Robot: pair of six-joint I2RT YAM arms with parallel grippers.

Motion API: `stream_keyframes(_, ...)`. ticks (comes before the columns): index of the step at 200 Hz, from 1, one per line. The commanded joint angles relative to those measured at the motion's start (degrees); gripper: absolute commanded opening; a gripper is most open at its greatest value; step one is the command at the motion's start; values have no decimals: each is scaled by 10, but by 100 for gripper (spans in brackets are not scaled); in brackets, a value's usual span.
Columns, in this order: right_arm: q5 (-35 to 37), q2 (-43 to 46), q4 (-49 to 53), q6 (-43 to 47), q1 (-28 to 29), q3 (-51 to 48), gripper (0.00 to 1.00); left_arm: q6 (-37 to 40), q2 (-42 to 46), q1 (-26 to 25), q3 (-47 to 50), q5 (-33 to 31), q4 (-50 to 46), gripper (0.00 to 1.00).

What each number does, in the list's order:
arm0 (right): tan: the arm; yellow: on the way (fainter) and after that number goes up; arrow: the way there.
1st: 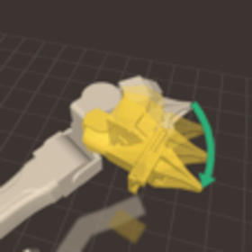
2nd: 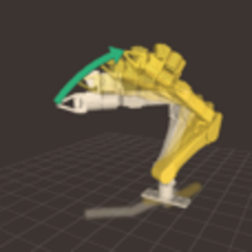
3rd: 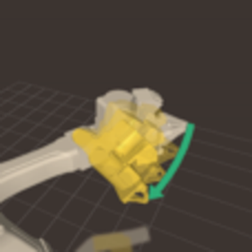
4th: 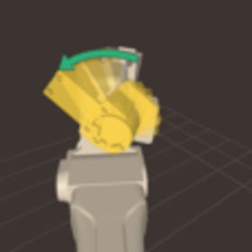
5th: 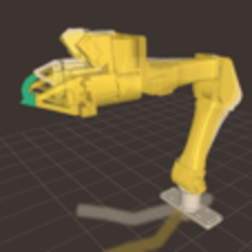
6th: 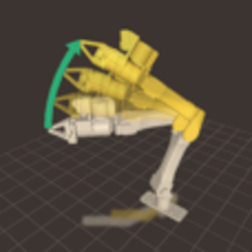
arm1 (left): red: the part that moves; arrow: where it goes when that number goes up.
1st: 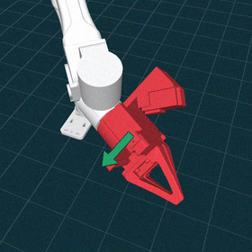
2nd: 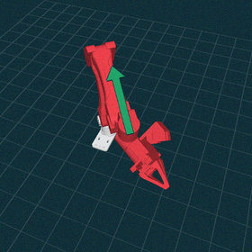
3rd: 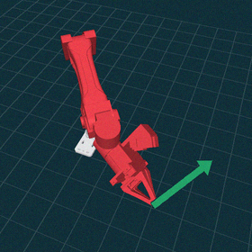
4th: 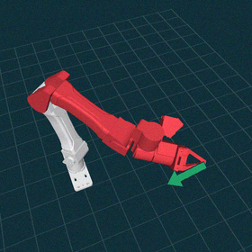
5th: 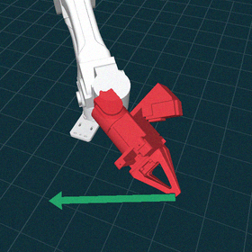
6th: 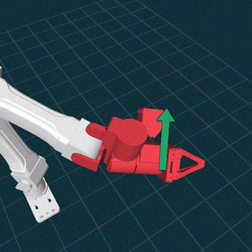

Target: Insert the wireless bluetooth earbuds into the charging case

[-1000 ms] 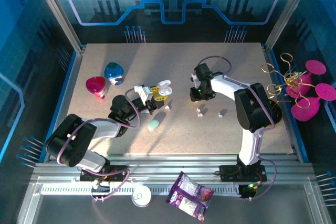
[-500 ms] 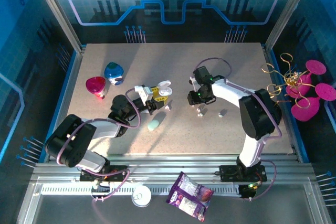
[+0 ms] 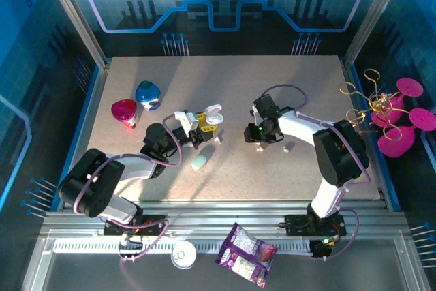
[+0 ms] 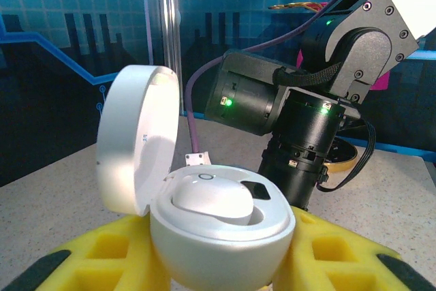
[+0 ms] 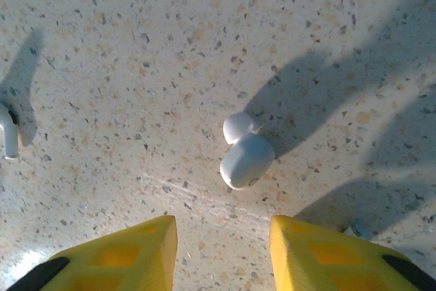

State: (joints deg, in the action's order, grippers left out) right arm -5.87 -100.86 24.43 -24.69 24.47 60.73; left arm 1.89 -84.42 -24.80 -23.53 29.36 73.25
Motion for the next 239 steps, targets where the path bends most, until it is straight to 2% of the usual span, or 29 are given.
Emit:
stream_keyframes(1,-16,-15,-13,-15,5,3,40,3,9,4,-1,7,17,33)
stream_keyframes(118,-75,-70,-31,-25,21,58,39,11,24,4,3,2,2,33)
stream_keyframes(173,-41,-75,-35,11,15,80,41,13,24,4,3,0,2,34)
stream_keyframes(215,-40,-29,-53,38,2,69,41,19,33,3,4,1,-9,34)
stream_keyframes(239,1,-23,-12,98,-2,84,40,21,36,4,6,0,-9,34)
